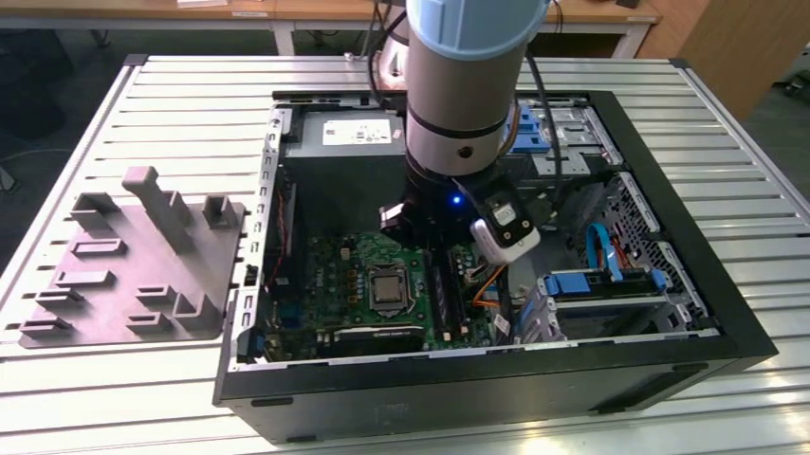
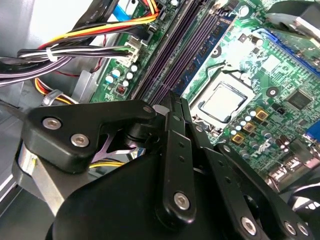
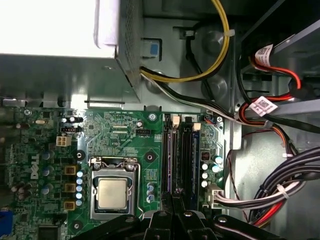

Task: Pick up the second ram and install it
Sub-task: 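Insert the second ram into the second slot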

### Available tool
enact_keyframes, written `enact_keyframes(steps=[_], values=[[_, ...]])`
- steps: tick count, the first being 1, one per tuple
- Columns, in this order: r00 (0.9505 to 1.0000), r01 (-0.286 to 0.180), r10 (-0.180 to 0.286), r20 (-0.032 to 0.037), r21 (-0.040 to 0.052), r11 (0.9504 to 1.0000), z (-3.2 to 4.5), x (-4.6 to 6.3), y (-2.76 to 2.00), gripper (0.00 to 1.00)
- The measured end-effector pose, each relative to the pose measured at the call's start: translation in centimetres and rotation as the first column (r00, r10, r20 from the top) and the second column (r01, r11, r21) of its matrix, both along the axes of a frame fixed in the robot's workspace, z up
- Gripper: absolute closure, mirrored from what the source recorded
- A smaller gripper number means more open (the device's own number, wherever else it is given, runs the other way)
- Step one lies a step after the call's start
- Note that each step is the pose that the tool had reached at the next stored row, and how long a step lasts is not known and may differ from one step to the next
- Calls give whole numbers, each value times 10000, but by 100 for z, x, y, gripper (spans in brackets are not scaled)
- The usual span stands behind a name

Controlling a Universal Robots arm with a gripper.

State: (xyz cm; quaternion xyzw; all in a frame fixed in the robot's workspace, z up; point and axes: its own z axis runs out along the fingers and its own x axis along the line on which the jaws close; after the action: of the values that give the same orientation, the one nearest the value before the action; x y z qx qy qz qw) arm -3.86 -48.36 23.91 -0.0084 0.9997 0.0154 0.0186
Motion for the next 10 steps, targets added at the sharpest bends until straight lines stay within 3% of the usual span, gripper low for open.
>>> enact_keyframes(steps=[10], values=[[10000,3,-3,-1,-1,10000,-67,20,-5,89]])
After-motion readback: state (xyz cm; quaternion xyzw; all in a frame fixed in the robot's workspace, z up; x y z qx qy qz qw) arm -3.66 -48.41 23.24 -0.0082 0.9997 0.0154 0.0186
